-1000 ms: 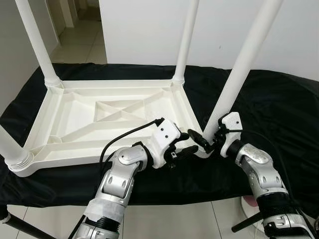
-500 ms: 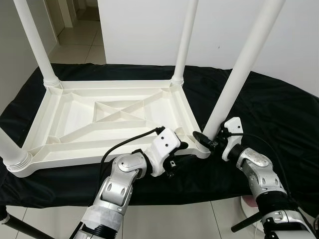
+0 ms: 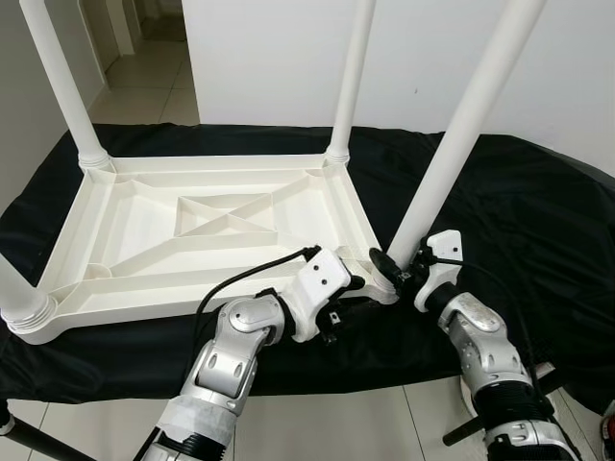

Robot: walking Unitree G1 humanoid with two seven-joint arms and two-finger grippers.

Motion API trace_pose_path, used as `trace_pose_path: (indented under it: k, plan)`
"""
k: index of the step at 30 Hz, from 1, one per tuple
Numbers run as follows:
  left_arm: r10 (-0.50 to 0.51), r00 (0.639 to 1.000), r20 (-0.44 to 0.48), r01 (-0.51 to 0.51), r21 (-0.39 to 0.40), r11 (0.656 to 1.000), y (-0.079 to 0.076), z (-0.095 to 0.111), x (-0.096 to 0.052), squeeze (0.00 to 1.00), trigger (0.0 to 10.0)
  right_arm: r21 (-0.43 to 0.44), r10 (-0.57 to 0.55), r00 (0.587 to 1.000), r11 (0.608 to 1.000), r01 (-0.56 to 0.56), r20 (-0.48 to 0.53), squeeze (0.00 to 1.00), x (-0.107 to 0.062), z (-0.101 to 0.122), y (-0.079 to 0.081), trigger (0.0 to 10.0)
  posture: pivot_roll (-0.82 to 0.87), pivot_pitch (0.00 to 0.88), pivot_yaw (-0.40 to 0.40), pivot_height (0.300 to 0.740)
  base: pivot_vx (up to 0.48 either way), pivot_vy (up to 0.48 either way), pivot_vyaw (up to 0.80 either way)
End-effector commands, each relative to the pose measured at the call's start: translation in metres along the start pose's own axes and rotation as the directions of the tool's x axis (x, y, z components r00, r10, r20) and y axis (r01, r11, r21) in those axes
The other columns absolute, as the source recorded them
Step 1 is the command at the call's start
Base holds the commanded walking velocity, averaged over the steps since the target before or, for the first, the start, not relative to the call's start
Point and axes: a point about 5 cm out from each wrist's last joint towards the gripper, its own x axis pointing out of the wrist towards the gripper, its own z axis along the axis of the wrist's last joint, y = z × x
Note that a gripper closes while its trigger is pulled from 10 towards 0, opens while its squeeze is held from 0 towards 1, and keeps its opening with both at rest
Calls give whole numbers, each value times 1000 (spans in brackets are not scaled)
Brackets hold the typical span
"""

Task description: Building children table

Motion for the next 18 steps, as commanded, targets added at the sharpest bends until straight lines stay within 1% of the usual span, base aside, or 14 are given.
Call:
trace_pose_path:
  k: [1,2,4,5,6,8,9,10,11,12,13,15,16,18]
  plan:
    - [124,992,-19,-124,11,992,6,-1,1,0,10000,23,-29,999,999,29,-25,0,0,-7,5,10000,30,34,-50,740,0,0,0]
    - [124,992,-19,-124,11,992,6,-1,1,0,10000,23,-29,999,999,29,-25,0,0,-7,5,10000,30,34,-50,740,0,0,0]
    - [131,991,-22,-131,9,991,6,-1,0,0,10000,23,-157,988,987,157,1,0,3,-5,21,10000,38,34,-62,740,0,0,0]
    - [131,991,-22,-131,9,991,6,-1,0,0,10000,23,-157,988,987,157,1,0,3,-5,21,10000,38,34,-62,740,0,0,0]
    - [133,991,-24,-133,9,991,6,-2,0,0,10000,52,-278,960,959,277,10,0,4,-4,27,10000,38,33,-63,740,0,0,0]
    - [133,991,-24,-133,9,991,6,-2,0,0,10000,52,-278,960,959,277,10,0,4,-4,27,10000,38,33,-63,740,0,0,0]
    - [134,991,-23,-134,8,991,6,-2,0,0,10000,90,-371,929,925,369,12,0,3,-4,30,10000,39,30,-64,740,0,0,0]
    - [134,991,-23,-134,8,991,6,-2,0,0,10000,90,-371,929,925,369,12,0,3,-4,30,10000,39,30,-64,740,0,0,0]
    - [135,991,-21,-134,8,991,5,-1,1,0,10000,128,-445,895,889,439,21,0,3,-3,37,10000,39,30,-64,740,0,0,0]
    - [135,991,-21,-134,8,991,5,-1,1,0,10000,128,-445,895,889,439,21,0,3,-3,37,10000,39,30,-64,740,0,0,0]
    - [134,991,-16,-134,8,991,5,0,1,0,10000,147,-451,892,884,443,24,0,6,-2,45,10000,44,25,-64,740,0,0,0]
    - [134,991,-16,-134,8,991,5,0,1,0,10000,147,-451,892,884,443,24,0,6,-2,45,10000,44,25,-64,740,0,0,0]
    - [134,991,-13,-134,7,991,5,0,2,0,10000,157,-449,893,884,440,32,0,6,0,49,10000,43,24,-63,740,0,0,0]
    - [131,991,-13,-131,8,991,5,0,2,0,10000,150,-444,895,888,434,40,0,6,1,47,10000,44,19,-64,740,0,0,0]
